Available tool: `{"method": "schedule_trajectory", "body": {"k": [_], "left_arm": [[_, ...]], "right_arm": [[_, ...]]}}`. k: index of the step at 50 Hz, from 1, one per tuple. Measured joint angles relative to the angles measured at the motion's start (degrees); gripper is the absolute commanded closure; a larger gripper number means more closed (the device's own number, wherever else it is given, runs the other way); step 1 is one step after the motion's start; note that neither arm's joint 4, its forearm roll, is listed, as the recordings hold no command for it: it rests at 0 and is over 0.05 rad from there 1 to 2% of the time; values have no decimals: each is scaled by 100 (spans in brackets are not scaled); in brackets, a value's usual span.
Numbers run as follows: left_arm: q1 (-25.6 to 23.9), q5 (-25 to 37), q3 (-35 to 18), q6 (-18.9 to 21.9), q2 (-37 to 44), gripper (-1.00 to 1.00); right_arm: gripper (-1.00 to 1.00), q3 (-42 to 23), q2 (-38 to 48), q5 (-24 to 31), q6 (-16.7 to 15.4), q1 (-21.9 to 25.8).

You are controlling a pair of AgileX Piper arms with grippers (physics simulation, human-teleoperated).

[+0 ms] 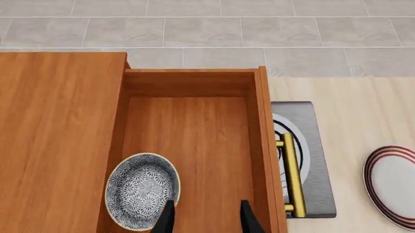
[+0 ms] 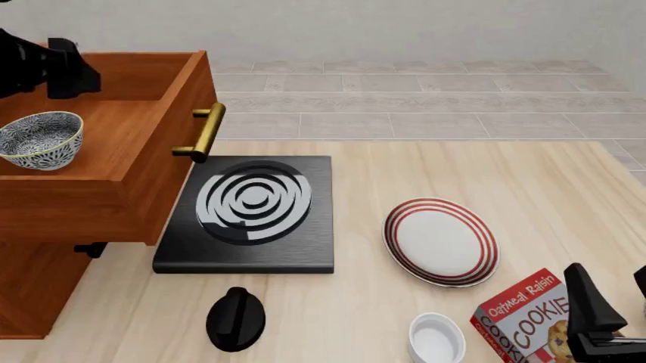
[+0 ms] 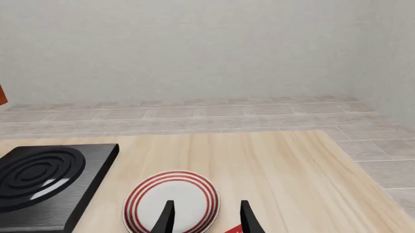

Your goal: Pick the akita bowl in the top layer of the wooden cabinet and place it on the plate.

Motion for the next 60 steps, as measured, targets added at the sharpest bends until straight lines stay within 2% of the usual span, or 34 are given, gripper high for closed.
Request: {"method": "schedule_trajectory", "body": {"k": [21,60], "left_arm": [[112,-48,-9,-163,278,-100],[447,-506,558,-118,481,-100]], "right_arm": [[-100,6,41,-38,13,-8],[-100,27,141,-120,42,-13]]}}
